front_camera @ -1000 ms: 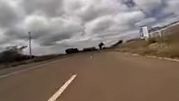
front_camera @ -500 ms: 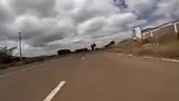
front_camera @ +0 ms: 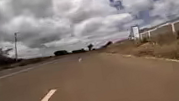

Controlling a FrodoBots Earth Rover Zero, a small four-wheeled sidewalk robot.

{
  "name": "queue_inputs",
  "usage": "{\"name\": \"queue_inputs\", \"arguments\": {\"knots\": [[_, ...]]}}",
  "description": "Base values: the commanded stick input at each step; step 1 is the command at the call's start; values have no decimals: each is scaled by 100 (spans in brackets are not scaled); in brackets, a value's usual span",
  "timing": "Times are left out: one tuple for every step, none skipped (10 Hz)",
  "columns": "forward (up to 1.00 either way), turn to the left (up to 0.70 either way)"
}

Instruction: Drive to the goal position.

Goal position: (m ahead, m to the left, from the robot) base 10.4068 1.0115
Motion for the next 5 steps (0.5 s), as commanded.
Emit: {"name": "queue_inputs", "arguments": {"knots": [[85,0],[85,0],[85,0],[85,0],[85,0]]}}
